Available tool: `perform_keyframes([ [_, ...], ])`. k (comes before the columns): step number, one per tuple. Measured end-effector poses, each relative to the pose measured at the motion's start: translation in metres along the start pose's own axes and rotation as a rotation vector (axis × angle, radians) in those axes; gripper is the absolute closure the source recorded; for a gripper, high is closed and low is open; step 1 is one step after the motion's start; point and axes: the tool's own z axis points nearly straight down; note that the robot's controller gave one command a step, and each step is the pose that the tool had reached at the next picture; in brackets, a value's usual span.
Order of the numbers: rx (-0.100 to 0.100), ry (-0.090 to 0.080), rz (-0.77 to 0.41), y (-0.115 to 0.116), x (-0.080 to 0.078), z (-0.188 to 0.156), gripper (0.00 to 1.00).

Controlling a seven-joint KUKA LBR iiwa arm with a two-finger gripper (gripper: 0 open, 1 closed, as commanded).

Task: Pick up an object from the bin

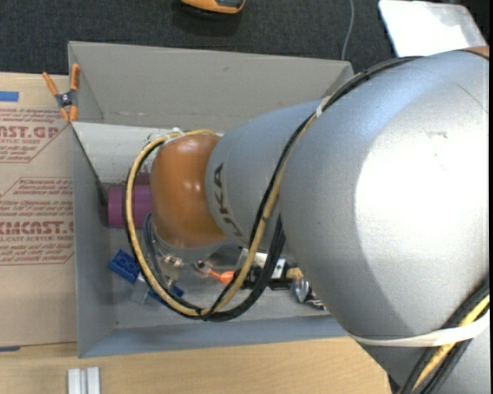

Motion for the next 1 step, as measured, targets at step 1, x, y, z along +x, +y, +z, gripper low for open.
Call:
perform_keyframes([
  [1,0.0,0.0,-0.001,0.0001,0.0005,-0.0507,1.0],
])
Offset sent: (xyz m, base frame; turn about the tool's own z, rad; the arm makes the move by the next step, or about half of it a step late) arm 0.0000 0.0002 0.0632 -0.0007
